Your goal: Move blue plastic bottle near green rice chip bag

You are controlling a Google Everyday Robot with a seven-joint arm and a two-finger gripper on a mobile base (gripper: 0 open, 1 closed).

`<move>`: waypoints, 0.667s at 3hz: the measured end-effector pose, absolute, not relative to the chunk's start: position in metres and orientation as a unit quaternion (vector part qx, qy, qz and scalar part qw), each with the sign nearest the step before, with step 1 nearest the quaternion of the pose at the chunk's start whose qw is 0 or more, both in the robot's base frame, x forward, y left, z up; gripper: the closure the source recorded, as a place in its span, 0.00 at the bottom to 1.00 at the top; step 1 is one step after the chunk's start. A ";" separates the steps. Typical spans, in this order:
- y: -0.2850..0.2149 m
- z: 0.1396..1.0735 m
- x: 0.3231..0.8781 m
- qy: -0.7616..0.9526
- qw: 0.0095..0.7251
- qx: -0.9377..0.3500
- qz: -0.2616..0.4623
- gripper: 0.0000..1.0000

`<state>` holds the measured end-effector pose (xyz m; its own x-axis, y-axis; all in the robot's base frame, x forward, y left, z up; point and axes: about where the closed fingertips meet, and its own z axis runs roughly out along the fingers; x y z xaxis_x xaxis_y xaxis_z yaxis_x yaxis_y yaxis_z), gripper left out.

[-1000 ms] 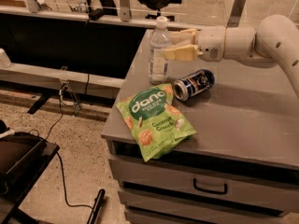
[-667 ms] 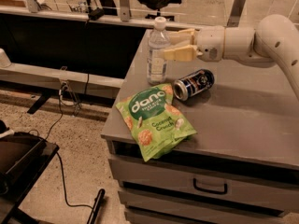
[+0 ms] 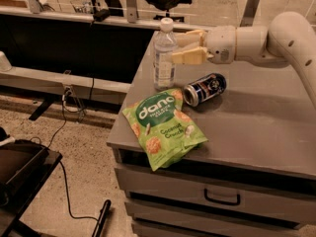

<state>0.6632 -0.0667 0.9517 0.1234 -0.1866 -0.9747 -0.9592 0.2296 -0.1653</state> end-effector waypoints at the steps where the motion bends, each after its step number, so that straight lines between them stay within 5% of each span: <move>1: -0.063 0.948 0.661 0.559 0.527 -0.524 0.369 0.20; 2: -0.063 0.943 0.659 0.546 0.515 -0.530 0.395 0.00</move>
Offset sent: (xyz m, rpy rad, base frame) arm -0.0071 -0.0013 -0.0088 -0.0247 0.0585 0.1321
